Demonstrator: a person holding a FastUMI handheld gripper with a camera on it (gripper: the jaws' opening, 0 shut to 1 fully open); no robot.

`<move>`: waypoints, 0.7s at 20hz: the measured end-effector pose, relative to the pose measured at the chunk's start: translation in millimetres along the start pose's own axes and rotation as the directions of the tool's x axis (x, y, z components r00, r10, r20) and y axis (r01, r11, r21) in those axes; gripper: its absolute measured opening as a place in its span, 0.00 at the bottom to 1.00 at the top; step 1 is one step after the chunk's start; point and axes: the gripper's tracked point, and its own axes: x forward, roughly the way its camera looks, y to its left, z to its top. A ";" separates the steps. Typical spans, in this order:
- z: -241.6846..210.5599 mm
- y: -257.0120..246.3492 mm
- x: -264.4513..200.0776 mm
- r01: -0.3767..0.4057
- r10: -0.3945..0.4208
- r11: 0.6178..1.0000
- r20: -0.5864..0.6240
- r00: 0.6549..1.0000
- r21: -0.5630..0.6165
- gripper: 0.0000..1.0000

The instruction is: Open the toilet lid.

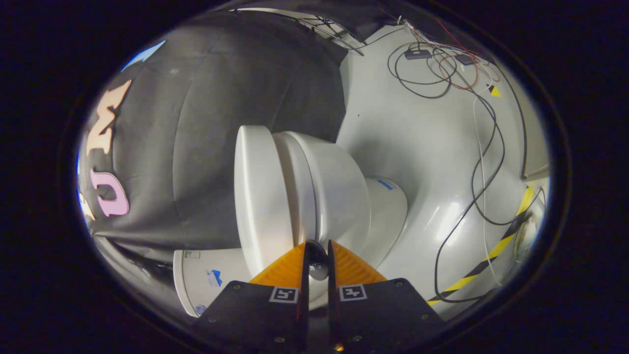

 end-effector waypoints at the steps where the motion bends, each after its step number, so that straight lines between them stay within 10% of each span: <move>1: 0.5 2.5 0.9 -0.007 0.007 1.000 0.001 1.000 -0.028 0.16; 14: -0.2 17.9 -6.7 0.033 -0.021 0.959 0.043 0.999 -0.281 0.04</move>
